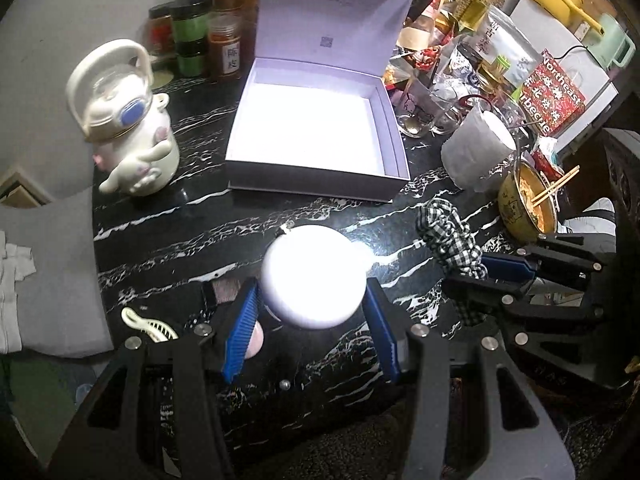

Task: Organize objects
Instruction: 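Carry the white ball with the left tool into the lavender box while the right tool carries the scrunchie, then open both tools to release the ball and scrunchie inside the box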

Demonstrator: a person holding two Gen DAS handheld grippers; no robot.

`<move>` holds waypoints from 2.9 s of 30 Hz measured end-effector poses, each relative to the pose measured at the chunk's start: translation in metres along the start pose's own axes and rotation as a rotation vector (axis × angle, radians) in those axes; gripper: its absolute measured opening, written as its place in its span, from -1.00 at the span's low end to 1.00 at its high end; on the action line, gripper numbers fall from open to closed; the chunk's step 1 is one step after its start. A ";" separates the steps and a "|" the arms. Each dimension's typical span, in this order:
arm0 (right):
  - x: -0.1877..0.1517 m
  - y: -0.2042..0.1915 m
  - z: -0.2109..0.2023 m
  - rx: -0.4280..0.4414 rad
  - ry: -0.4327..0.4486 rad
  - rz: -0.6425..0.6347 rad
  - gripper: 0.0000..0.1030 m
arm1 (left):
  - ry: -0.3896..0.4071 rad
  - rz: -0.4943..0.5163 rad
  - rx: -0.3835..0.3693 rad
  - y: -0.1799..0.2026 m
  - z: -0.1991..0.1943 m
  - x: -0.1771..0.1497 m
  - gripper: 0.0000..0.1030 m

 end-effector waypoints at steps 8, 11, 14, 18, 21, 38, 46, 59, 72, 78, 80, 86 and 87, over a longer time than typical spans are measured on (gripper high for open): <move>0.015 0.017 0.016 0.002 -0.022 0.016 -0.60 | -0.034 0.014 -0.009 -0.001 0.022 0.019 -0.02; 0.022 0.024 0.024 0.004 -0.031 0.020 -0.60 | -0.050 0.013 -0.009 -0.002 0.032 0.026 -0.02; 0.030 0.031 0.032 0.005 -0.044 0.024 -0.60 | -0.067 0.012 -0.006 -0.004 0.043 0.033 -0.02; 0.039 0.040 0.043 0.007 -0.059 0.027 -0.60 | -0.087 0.014 -0.003 -0.006 0.056 0.042 -0.02; 0.045 0.047 0.051 0.010 -0.066 0.032 -0.60 | -0.102 0.016 0.002 -0.008 0.067 0.051 -0.02; 0.099 0.103 0.095 0.012 -0.066 0.069 -0.60 | -0.118 0.061 0.028 -0.015 0.125 0.115 -0.02; 0.125 0.127 0.115 -0.002 -0.050 0.081 -0.60 | -0.098 0.076 0.055 -0.020 0.151 0.148 -0.02; 0.163 0.159 0.156 -0.022 -0.018 0.108 -0.60 | -0.074 0.109 0.080 -0.029 0.196 0.193 -0.02; 0.180 0.174 0.192 -0.026 -0.014 0.124 -0.60 | -0.078 0.171 0.046 -0.030 0.234 0.215 -0.02; 0.179 0.178 0.204 -0.040 -0.022 0.122 -0.59 | -0.100 0.177 0.016 -0.029 0.250 0.214 -0.02; 0.181 0.177 0.206 -0.040 -0.020 0.115 -0.59 | -0.107 0.183 0.023 -0.029 0.255 0.213 -0.02; 0.181 0.174 0.209 -0.059 -0.025 0.090 -0.59 | -0.102 0.190 0.038 -0.033 0.261 0.213 -0.01; 0.181 0.174 0.209 -0.063 -0.028 0.087 -0.59 | -0.099 0.195 0.044 -0.033 0.261 0.213 -0.02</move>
Point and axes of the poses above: each gripper's, at about its wrist camera, not at the fingertips, and z roughly the way its jaws point, y to its right, x to its top, the point moved 6 cm from there along z, roughly the way its jaws point, and after that the axes turned 4 degrees about y, right-handed, at the moved point
